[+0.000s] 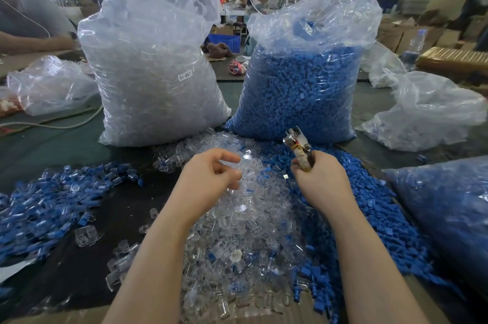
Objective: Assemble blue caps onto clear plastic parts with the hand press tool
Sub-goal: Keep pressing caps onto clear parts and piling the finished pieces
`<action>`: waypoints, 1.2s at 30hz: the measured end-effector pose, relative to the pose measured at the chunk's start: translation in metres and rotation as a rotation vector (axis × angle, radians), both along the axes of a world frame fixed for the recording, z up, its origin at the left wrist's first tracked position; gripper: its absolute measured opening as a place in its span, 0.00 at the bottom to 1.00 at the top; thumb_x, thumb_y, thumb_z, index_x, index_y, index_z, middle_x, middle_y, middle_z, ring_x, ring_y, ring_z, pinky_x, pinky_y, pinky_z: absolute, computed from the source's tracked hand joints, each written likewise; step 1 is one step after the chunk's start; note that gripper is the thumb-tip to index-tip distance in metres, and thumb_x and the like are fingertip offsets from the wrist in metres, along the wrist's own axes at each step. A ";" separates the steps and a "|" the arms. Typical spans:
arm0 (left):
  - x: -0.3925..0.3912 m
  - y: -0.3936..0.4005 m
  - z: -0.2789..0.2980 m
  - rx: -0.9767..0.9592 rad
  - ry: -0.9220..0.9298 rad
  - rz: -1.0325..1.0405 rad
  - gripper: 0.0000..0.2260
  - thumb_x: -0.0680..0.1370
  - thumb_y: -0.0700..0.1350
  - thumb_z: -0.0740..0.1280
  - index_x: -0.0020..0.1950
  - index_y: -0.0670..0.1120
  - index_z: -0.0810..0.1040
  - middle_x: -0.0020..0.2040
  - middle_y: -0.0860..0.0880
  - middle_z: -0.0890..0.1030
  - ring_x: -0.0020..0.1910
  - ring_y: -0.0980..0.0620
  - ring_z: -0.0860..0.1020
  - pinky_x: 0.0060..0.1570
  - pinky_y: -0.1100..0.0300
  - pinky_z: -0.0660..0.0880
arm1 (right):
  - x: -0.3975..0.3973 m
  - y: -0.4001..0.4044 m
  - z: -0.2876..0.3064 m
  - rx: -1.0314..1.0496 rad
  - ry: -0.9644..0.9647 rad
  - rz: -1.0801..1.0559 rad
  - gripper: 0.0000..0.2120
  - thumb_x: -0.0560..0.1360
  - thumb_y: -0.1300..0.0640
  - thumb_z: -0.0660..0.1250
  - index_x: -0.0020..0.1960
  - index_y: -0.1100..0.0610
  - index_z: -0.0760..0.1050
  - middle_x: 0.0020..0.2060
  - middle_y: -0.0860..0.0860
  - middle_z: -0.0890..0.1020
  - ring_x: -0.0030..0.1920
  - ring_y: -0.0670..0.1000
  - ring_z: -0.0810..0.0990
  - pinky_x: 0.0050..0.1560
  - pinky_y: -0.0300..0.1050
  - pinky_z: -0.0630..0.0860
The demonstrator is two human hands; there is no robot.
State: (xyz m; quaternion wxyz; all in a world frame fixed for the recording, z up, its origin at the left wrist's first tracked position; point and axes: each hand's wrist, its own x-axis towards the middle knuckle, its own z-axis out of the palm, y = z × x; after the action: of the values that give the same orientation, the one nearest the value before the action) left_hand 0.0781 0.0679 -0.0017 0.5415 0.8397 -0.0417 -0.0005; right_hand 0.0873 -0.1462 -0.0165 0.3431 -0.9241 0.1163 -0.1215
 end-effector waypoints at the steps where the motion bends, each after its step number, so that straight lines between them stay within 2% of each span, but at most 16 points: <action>1: 0.000 -0.001 0.001 -0.002 0.003 0.002 0.07 0.75 0.45 0.73 0.50 0.56 0.79 0.37 0.54 0.85 0.39 0.56 0.84 0.44 0.52 0.81 | 0.000 0.000 0.000 0.002 -0.013 0.005 0.06 0.76 0.49 0.65 0.43 0.51 0.74 0.37 0.48 0.79 0.37 0.50 0.76 0.35 0.46 0.68; 4: -0.001 -0.005 0.003 0.014 -0.016 0.029 0.06 0.74 0.45 0.74 0.45 0.53 0.79 0.36 0.54 0.85 0.38 0.53 0.84 0.40 0.55 0.79 | -0.001 0.001 0.001 -0.005 -0.046 0.019 0.05 0.76 0.50 0.65 0.44 0.51 0.74 0.38 0.47 0.79 0.38 0.49 0.76 0.35 0.46 0.69; 7: -0.002 -0.008 0.003 -0.001 -0.027 0.060 0.06 0.73 0.45 0.75 0.44 0.51 0.80 0.35 0.54 0.84 0.34 0.59 0.81 0.35 0.62 0.74 | -0.003 0.002 0.003 0.009 -0.072 0.029 0.06 0.76 0.51 0.65 0.42 0.52 0.74 0.36 0.47 0.79 0.36 0.49 0.75 0.32 0.44 0.67; 9: -0.003 -0.010 0.002 -0.011 -0.027 0.072 0.05 0.73 0.45 0.75 0.44 0.52 0.81 0.35 0.55 0.84 0.32 0.63 0.80 0.34 0.65 0.72 | -0.004 0.003 0.004 0.025 -0.087 0.033 0.08 0.76 0.51 0.65 0.40 0.52 0.73 0.34 0.48 0.78 0.35 0.49 0.75 0.31 0.45 0.66; 12: -0.004 -0.012 0.004 -0.113 -0.019 0.066 0.04 0.73 0.44 0.75 0.44 0.53 0.84 0.37 0.54 0.85 0.36 0.60 0.82 0.38 0.64 0.75 | -0.005 0.006 0.006 0.028 -0.103 0.042 0.08 0.76 0.50 0.65 0.41 0.51 0.73 0.35 0.47 0.78 0.36 0.49 0.75 0.33 0.45 0.66; 15: -0.004 -0.016 0.008 -0.296 0.009 0.060 0.01 0.74 0.44 0.74 0.44 0.50 0.85 0.39 0.50 0.86 0.38 0.55 0.83 0.40 0.64 0.78 | -0.006 0.009 0.009 0.070 -0.131 0.060 0.07 0.76 0.49 0.65 0.41 0.50 0.73 0.36 0.47 0.78 0.38 0.50 0.75 0.35 0.46 0.67; 18: -0.004 -0.019 0.011 -0.401 0.046 0.072 0.02 0.76 0.42 0.72 0.47 0.47 0.84 0.40 0.48 0.86 0.39 0.55 0.83 0.39 0.66 0.78 | -0.008 0.013 0.013 0.165 -0.196 0.110 0.06 0.76 0.50 0.66 0.42 0.50 0.74 0.35 0.46 0.78 0.37 0.48 0.75 0.37 0.46 0.69; 19: -0.004 -0.020 0.011 -0.428 0.057 0.073 0.03 0.76 0.40 0.72 0.48 0.46 0.84 0.41 0.47 0.86 0.39 0.54 0.83 0.39 0.66 0.79 | -0.009 0.015 0.014 0.214 -0.222 0.127 0.05 0.76 0.52 0.67 0.42 0.50 0.75 0.34 0.46 0.78 0.36 0.46 0.75 0.37 0.45 0.70; 22: -0.005 -0.022 0.012 -0.515 0.077 0.084 0.10 0.73 0.36 0.74 0.52 0.45 0.82 0.43 0.45 0.86 0.42 0.51 0.85 0.41 0.64 0.80 | -0.012 0.020 0.018 0.362 -0.291 0.191 0.05 0.76 0.56 0.68 0.42 0.49 0.76 0.30 0.40 0.78 0.30 0.39 0.74 0.31 0.31 0.68; 24: -0.005 -0.024 0.013 -0.545 0.087 0.114 0.11 0.71 0.35 0.75 0.52 0.43 0.82 0.43 0.44 0.86 0.43 0.50 0.85 0.41 0.64 0.80 | -0.014 0.024 0.021 0.428 -0.317 0.241 0.07 0.77 0.59 0.69 0.42 0.49 0.76 0.28 0.37 0.77 0.28 0.38 0.72 0.30 0.29 0.68; 29: -0.008 -0.029 0.014 -0.630 0.088 0.153 0.03 0.73 0.37 0.74 0.45 0.41 0.82 0.34 0.46 0.85 0.36 0.53 0.84 0.34 0.66 0.79 | -0.018 0.034 0.026 0.527 -0.371 0.356 0.09 0.77 0.61 0.69 0.41 0.49 0.76 0.31 0.43 0.79 0.31 0.40 0.74 0.33 0.30 0.71; 33: -0.010 -0.032 0.018 -0.725 0.120 0.161 0.03 0.73 0.38 0.74 0.45 0.40 0.82 0.34 0.46 0.85 0.34 0.54 0.84 0.32 0.66 0.78 | -0.019 0.040 0.025 0.520 -0.376 0.392 0.09 0.77 0.59 0.70 0.41 0.48 0.76 0.30 0.42 0.78 0.30 0.39 0.73 0.33 0.30 0.70; 36: -0.011 -0.034 0.022 -0.809 0.135 0.157 0.02 0.73 0.36 0.73 0.44 0.41 0.82 0.35 0.46 0.85 0.35 0.54 0.84 0.32 0.65 0.79 | -0.019 0.043 0.024 0.525 -0.410 0.365 0.08 0.77 0.59 0.70 0.41 0.48 0.76 0.31 0.44 0.79 0.33 0.41 0.75 0.34 0.34 0.73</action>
State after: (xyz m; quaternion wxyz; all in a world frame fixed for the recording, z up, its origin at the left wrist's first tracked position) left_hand 0.0669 0.0334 0.0205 0.8277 0.5579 0.0610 0.0022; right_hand 0.0680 -0.1028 0.0077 0.6002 -0.7668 -0.0940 -0.2069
